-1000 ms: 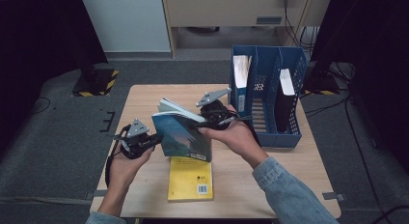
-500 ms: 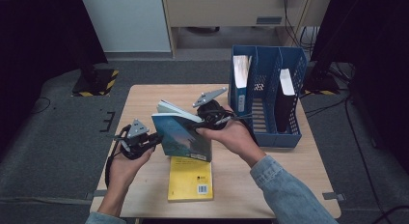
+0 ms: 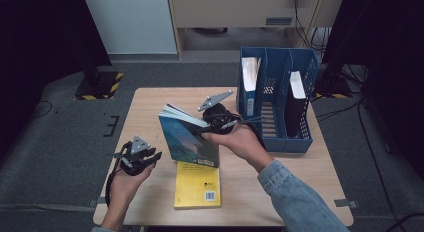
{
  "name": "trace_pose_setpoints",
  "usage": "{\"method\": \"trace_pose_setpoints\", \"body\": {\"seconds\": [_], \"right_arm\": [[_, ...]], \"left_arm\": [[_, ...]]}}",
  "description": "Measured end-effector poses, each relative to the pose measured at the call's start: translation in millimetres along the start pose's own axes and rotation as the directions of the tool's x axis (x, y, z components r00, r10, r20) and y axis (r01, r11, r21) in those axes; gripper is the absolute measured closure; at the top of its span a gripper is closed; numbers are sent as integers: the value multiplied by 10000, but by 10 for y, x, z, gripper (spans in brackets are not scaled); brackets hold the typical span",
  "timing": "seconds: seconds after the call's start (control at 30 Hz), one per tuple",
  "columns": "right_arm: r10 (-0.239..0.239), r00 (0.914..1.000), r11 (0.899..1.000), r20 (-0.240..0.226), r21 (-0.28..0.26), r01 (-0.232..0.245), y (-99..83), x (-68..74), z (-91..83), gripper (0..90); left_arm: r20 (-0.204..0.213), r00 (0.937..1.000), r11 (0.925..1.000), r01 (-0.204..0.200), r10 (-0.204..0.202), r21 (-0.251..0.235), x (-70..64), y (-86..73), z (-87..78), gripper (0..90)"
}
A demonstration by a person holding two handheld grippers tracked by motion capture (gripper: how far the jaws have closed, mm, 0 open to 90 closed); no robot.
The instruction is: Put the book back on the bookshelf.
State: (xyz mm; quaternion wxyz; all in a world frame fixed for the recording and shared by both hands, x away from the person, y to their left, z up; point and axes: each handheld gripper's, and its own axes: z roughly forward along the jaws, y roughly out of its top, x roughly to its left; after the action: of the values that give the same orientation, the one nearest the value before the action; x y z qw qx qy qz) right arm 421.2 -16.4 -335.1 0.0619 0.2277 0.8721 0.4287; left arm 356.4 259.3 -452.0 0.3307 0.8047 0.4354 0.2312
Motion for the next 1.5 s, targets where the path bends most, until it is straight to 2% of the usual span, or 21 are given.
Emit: {"method": "trace_pose_setpoints", "body": {"seconds": [0.13, 0.27, 0.57, 0.7, 0.77, 0.8, 0.83, 0.97, 1.17, 1.3, 1.5], "right_arm": [[30, 10000, 10000, -50, 61, -30, -1, 8, 24, 678], [97, 9999, 9999, -53, 80, -97, -9, -6, 23, 686], [202, 9997, 9997, -107, 140, -200, -8, -22, 31, 691], [366, 9992, 9993, -144, 120, -364, -17, -40, 36, 690], [431, 9989, 9990, -168, 133, -429, -15, -57, 40, 695], [431, 9989, 9990, -168, 133, -429, -15, -57, 40, 695], [452, 9989, 9989, -138, 117, -450, -14, -62, 41, 697], [370, 9993, 9993, 26, 94, -370, -12, -86, 36, 715], [793, 9963, 9969, 334, -9, -793, -2, -153, 43, 723], [1093, 9936, 9940, 292, -89, -1091, -1, -191, 46, 722], [1413, 9897, 9897, 236, -243, -1407, -9, -236, 45, 720]], "left_arm": [[-12, 9997, 9997, 228, -228, 89, 43, -72, 38, 651], [61, 9994, 9987, 337, -340, 378, 47, -156, 101, 632], [-125, 9973, 9958, 736, -730, 550, 113, -220, 121, 610], [-228, 9953, 9941, 948, -937, 523, 150, -247, 123, 495], [-230, 9925, 9913, 1210, -1199, 526, 192, -276, 135, 384], [-230, 9925, 9913, 1210, -1199, 526, 192, -276, 135, 356], [-236, 9922, 9906, 1234, -1222, 596, 204, -284, 142, 356], [-399, 9898, 9864, 1395, -1364, 871, 244, -316, 169, 233], [-679, 9828, 9793, 1776, -1715, 973, 326, -369, 178, 177], [-750, 9810, 9751, 1869, -1788, 1190, 361, -415, 205, 140], [-527, 9852, 9737, 1693, -1631, 1521, 361, -447, 268, 132]]}}
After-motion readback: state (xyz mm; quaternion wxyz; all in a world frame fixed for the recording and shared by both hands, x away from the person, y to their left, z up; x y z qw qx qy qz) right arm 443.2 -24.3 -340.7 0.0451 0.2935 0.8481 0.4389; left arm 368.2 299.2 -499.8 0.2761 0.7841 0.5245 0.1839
